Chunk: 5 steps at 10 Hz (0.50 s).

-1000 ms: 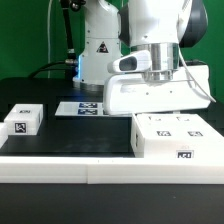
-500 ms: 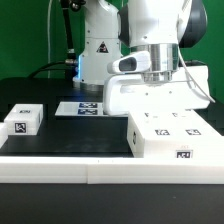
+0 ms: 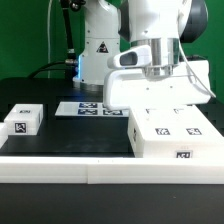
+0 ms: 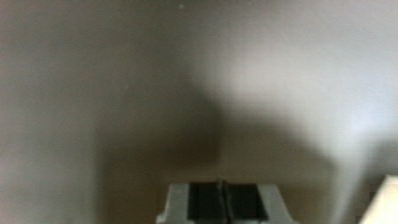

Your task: Assemble cabinet

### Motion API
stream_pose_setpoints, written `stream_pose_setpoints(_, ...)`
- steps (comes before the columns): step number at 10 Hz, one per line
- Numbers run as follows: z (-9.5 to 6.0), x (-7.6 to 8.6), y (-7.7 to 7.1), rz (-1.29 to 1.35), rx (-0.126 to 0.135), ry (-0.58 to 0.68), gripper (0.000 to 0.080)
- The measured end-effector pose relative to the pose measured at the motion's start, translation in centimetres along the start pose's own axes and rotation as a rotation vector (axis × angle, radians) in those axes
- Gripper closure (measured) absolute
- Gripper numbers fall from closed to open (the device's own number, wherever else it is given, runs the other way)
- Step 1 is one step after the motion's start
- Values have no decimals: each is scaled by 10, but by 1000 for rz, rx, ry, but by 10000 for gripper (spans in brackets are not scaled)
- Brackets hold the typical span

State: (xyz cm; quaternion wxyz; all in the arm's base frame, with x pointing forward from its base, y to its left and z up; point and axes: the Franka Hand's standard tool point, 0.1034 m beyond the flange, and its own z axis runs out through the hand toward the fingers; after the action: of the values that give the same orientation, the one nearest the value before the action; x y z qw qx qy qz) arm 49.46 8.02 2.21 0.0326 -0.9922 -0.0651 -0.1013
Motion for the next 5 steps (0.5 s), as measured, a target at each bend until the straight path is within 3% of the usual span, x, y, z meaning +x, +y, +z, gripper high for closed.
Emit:
stream_pose_setpoints(2,-17,5,1,-23,1,-4,797)
stream_pose_setpoints(4,-45,18,4,-47,5,-21,797)
stream_pose_setpoints(5,-42,16,4,-48,4,-13,797)
